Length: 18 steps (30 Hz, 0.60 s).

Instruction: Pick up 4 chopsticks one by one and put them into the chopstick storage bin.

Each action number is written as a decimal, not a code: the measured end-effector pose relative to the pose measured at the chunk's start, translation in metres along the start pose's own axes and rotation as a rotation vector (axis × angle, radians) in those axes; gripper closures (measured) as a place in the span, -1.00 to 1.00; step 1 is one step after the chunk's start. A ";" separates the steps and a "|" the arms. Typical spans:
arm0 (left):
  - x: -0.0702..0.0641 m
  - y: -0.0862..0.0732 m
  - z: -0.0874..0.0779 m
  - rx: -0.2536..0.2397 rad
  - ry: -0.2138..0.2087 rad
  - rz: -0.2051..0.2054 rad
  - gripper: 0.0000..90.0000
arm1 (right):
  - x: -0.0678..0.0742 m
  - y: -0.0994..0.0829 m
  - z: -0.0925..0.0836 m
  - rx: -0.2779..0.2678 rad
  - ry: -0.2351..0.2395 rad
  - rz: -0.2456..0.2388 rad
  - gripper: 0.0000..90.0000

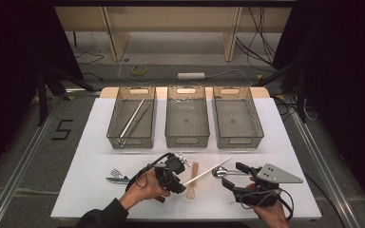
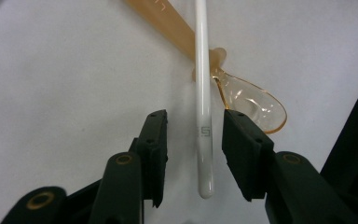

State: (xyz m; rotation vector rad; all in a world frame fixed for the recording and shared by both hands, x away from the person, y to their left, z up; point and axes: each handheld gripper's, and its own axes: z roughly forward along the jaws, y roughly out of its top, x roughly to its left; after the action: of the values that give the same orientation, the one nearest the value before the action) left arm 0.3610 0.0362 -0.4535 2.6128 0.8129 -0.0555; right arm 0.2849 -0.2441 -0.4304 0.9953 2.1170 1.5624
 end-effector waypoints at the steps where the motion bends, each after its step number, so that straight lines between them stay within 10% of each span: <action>1: 0.000 0.000 0.001 0.000 0.001 -0.001 0.38 | 0.000 0.000 0.000 0.002 0.000 0.000 -0.44; 18: -0.001 0.000 0.007 0.002 -0.005 0.026 0.77 | 0.000 0.000 0.000 0.001 0.000 -0.001 -0.44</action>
State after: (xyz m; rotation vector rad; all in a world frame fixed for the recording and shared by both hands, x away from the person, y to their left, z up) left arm 0.3605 0.0326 -0.4597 2.6234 0.7776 -0.0561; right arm 0.2846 -0.2442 -0.4301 0.9942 2.1184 1.5614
